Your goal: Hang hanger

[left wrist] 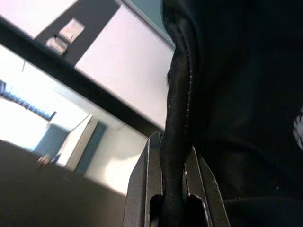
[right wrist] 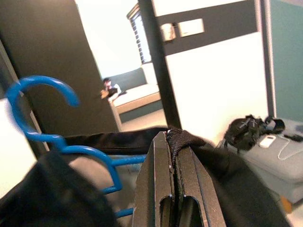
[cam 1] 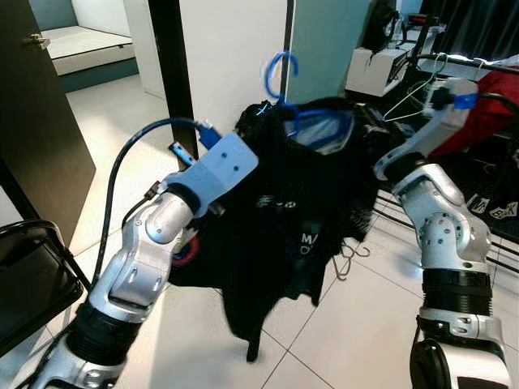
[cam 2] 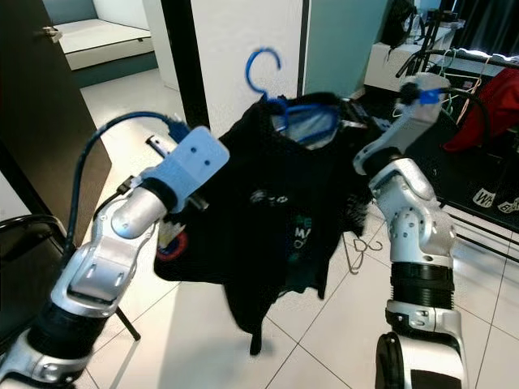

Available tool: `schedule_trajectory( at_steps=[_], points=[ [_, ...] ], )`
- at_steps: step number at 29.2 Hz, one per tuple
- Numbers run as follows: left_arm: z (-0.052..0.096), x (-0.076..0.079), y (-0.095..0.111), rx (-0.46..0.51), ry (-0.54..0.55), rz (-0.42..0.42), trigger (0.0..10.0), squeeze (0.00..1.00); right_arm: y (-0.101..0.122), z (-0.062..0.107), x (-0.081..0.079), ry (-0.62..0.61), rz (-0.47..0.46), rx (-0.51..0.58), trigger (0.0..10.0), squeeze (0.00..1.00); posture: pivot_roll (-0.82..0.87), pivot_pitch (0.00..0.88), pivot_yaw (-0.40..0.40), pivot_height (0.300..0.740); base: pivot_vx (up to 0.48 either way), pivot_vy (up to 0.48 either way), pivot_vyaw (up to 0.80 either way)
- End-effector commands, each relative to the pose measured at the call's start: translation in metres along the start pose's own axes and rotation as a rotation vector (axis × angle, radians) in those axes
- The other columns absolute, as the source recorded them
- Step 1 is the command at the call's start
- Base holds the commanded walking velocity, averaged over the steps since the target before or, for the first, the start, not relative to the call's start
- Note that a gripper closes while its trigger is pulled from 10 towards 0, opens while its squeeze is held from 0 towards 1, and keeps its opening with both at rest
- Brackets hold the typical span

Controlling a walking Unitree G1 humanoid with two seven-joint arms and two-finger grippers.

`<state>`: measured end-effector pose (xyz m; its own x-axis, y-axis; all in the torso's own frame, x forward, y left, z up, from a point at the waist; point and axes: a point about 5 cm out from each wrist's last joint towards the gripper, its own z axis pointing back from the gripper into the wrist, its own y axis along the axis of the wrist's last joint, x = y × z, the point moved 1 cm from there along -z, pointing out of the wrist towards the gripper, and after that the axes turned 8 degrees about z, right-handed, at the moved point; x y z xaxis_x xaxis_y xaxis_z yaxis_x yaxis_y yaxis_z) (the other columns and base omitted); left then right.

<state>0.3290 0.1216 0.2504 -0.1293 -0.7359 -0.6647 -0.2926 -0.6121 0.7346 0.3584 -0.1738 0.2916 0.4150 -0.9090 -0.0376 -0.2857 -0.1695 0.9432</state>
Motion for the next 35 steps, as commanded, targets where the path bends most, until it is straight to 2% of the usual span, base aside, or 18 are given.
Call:
schedule_trajectory(
  at_steps=[1, 2, 4, 7, 8, 10, 11, 12, 13, 14, 17, 18, 19, 20, 21, 25, 28, 35],
  points=[
    [0.001, -0.002, -0.008, -0.039, 0.015, -0.037, 10.0, 0.0, 0.004, 0.0, -0.005, 0.036, 0.033, 0.003, 0.0, 0.0, -0.01, 0.0, -0.027, 0.74, 0.0, 0.0, 0.0],
    [0.001, -0.002, -0.008, -0.039, 0.015, -0.037, 10.0, 0.0, 0.004, 0.0, -0.005, 0.036, 0.033, 0.003, 0.0, 0.0, -0.01, 0.0, -0.027, 0.74, 0.0, 0.0, 0.0],
    [0.002, -0.006, -0.016, -0.074, 0.036, -0.05, 10.0, 0.0, 0.002, -0.001, -0.019, 0.12, 0.074, -0.017, 0.0, 0.0, -0.01, 0.002, -0.03, 0.74, 0.0, 0.0, 0.0],
    [0.002, -0.007, -0.017, -0.081, 0.041, -0.047, 10.0, 0.0, 0.001, -0.001, -0.024, 0.147, 0.082, -0.023, 0.0, 0.0, -0.01, 0.002, -0.03, 0.74, 0.0, 0.0, 0.0],
    [0.002, -0.006, -0.015, -0.07, 0.048, -0.015, 10.0, 0.0, -0.01, 0.004, -0.04, 0.244, 0.113, -0.079, 0.0, 0.0, -0.01, 0.003, -0.032, 0.74, 0.0, 0.0, 0.0],
    [0.002, -0.006, -0.015, -0.07, 0.048, -0.015, 10.0, 0.0, -0.01, 0.004, -0.04, 0.244, 0.113, -0.079, 0.0, 0.0, -0.01, 0.003, -0.032, 0.74, 0.0, 0.0, 0.0],
    [0.002, -0.006, -0.012, -0.06, 0.052, 0.009, 10.0, 0.0, -0.019, 0.009, -0.051, 0.312, 0.131, -0.12, 0.0, 0.0, -0.01, 0.003, -0.032, 0.74, 0.0, 0.0, 0.0],
    [0.001, -0.008, -0.009, -0.044, 0.064, 0.06, 10.0, 0.0, -0.037, 0.014, -0.051, 0.315, 0.185, -0.224, 3.5, 0.0, -0.01, 0.005, -0.03, 0.74, 0.0, 0.0, 0.0],
    [0.001, -0.008, -0.009, -0.044, 0.064, 0.06, 10.0, 0.0, -0.037, 0.014, -0.051, 0.315, 0.185, -0.224, 3.5, 0.0, -0.01, 0.005, -0.03, 0.74, 0.0, 0.0, 0.0],
    [0.001, -0.011, -0.006, -0.031, 0.074, 0.107, 10.0, 0.0, -0.051, 0.016, -0.043, 0.271, 0.244, -0.307, 10.0, 0.0, -0.01, 0.005, -0.03, 0.74, 0.0, 0.0, 0.0],
    [0.001, -0.014, -0.005, -0.024, 0.087, 0.145, 10.0, 0.0, -0.057, 0.018, -0.031, 0.204, 0.287, -0.356, 10.0, 0.0, -0.01, 0.005, -0.03, 0.74, 0.0, 0.0, 0.0],
    [0.001, -0.016, -0.004, -0.018, 0.096, 0.165, 10.0, 0.0, -0.061, 0.018, -0.016, 0.129, 0.333, -0.39, 10.0, 0.87, -0.01, 0.003, -0.03, 0.74, 0.0, 0.0, 0.0],
    [0.001, -0.016, -0.004, -0.018, 0.096, 0.165, 10.0, 0.0, -0.061, 0.018, -0.016, 0.129, 0.333, -0.39, 10.0, 0.87, -0.01, 0.003, -0.03, 0.74, 0.0, 0.0, 0.0],
    [0.001, -0.019, -0.004, -0.015, 0.108, 0.178, 10.0, 0.0, -0.062, 0.019, -0.001, 0.057, 0.376, -0.414, 10.0, 1.0, -0.01, 0.001, -0.032, 0.74, 0.0, 0.0, 0.0],
    [0.001, -0.019, -0.004, -0.015, 0.108, 0.178, 10.0, 0.0, -0.062, 0.019, -0.001, 0.057, 0.376, -0.414, 10.0, 1.0, -0.01, 0.001, -0.032, 0.74, 0.0, 0.0, 0.0],
    [0.002, -0.03, -0.004, -0.002, 0.141, 0.172, 10.0, 0.0, -0.062, 0.029, 0.043, -0.169, 0.516, -0.519, 10.0, 1.0, -0.01, 0.0, -0.035, 0.74, 0.0, 0.0, 0.0],
    [0.003, -0.034, -0.005, 0.002, 0.15, 0.161, 10.0, 0.0, -0.06, 0.035, 0.053, -0.214, 0.549, -0.539, 10.0, 1.0, -0.01, 0.0, -0.036, 0.74, 0.0, 0.0, 0.0],
    [0.005, -0.042, -0.002, 0.045, 0.149, 0.119, 10.0, 0.0, -0.051, 0.034, 0.049, -0.154, 0.511, -0.499, 10.0, 1.0, -0.01, 0.0, -0.034, 0.74, 0.0, 0.0, 0.0]
  ],
)
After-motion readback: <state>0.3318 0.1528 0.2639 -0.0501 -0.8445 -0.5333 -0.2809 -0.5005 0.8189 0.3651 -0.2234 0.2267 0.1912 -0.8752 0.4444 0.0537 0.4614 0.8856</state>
